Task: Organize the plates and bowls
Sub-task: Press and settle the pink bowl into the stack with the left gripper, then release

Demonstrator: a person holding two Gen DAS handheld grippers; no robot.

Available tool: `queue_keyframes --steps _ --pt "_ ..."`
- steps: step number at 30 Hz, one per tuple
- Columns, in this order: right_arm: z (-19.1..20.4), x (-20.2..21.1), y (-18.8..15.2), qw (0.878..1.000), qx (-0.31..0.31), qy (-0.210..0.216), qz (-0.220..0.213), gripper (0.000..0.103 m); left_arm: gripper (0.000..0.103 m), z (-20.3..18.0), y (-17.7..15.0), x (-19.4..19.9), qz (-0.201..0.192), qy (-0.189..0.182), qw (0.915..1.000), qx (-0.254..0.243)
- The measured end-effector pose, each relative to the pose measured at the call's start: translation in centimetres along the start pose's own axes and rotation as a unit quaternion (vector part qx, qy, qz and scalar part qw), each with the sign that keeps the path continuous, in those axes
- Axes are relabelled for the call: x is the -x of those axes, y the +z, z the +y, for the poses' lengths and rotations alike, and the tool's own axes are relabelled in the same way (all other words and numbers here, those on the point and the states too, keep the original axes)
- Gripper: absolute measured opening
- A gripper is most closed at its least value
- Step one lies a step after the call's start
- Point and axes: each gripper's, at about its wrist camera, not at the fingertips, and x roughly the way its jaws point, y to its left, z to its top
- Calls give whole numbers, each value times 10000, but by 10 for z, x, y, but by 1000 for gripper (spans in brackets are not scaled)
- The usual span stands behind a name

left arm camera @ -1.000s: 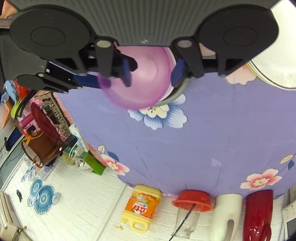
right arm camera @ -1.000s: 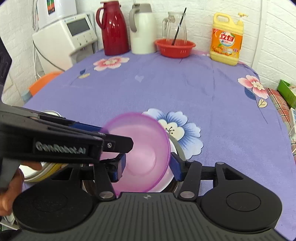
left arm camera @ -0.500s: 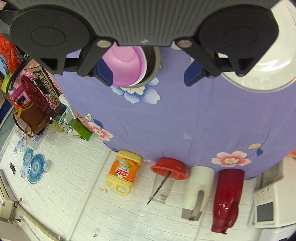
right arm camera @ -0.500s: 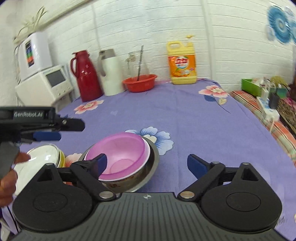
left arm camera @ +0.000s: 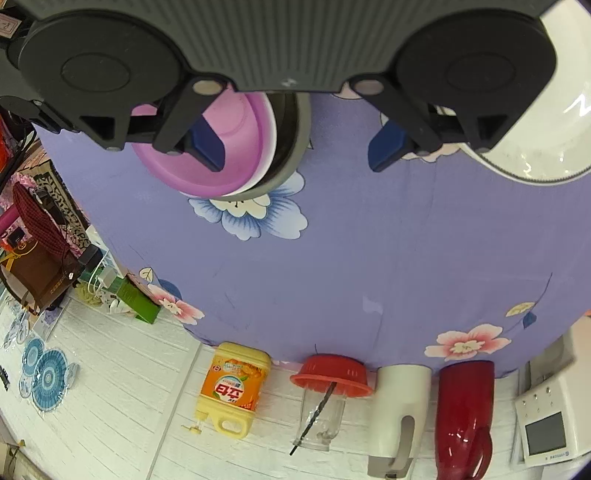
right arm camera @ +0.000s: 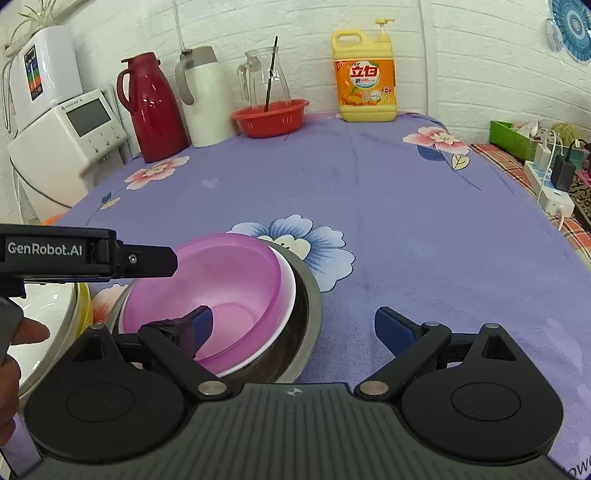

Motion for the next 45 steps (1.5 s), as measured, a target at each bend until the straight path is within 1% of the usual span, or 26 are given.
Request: queue_keyframes --steps 2,8,11,15,18,20,23,25,27,29,32,35,38,40,42,43,44,45 --pt "1 -5 1 10000 -3 40 73 103 82 -2 0 -7 93 62 9999 -64" --pt "1 -18 -3 9993 -45 59 376 103 82 -10 -2 -24 275 115 9993 -221" --pt "4 -20 -4 9993 33 22 374 103 82 -9 -2 -30 375 139 9990 -208" --pt "4 -21 -3 9995 -20 5 328 103 82 -10 -2 -35 441 140 9987 -189" --pt "2 -17 -7 9994 -307 -67 151 103 82 -9 -3 -40 486 137 9986 -169" --pt "-1 -14 -11 9988 -480 -27 -47 103 83 -10 -4 -42 516 123 9985 -164" --pt "-1 -13 -15 9990 -394 53 -201 103 84 -9 -4 -43 520 74 9985 -133" --pt "0 -13 -14 9993 -339 27 -158 103 84 -8 -4 -42 524 66 9985 -132" --pt "3 -15 -8 9996 -276 -44 45 103 84 -8 -4 -41 563 22 9983 -170" --pt "3 -13 -4 9990 -368 -109 214 103 84 -9 -4 -37 571 -13 9981 -225" --pt "4 -3 -8 9996 -297 19 -1 103 84 -8 -3 -36 547 -11 9982 -246" --pt "9 -3 -8 10000 -87 13 12 103 84 -7 -4 -41 611 -25 9979 -228" --pt "5 -5 -7 9997 -170 155 39 103 81 -9 -5 -40 616 -133 9976 -272" --pt "4 -5 -8 9990 -232 378 40 103 74 -10 -7 -37 569 -209 9976 -321" --pt "5 -6 -9 9980 -245 580 65 103 71 -9 -9 -37 624 -445 9966 -307" --pt "6 -7 -10 9973 -289 676 90 103 65 -9 -11 -36 650 -623 9957 -232" --pt "6 -8 -11 9968 -356 710 111 103 64 -10 -13 -35 637 -641 9957 -221" --pt "10 -7 -11 9974 -298 644 95 103 64 -11 -14 -35 630 -605 9959 -213"
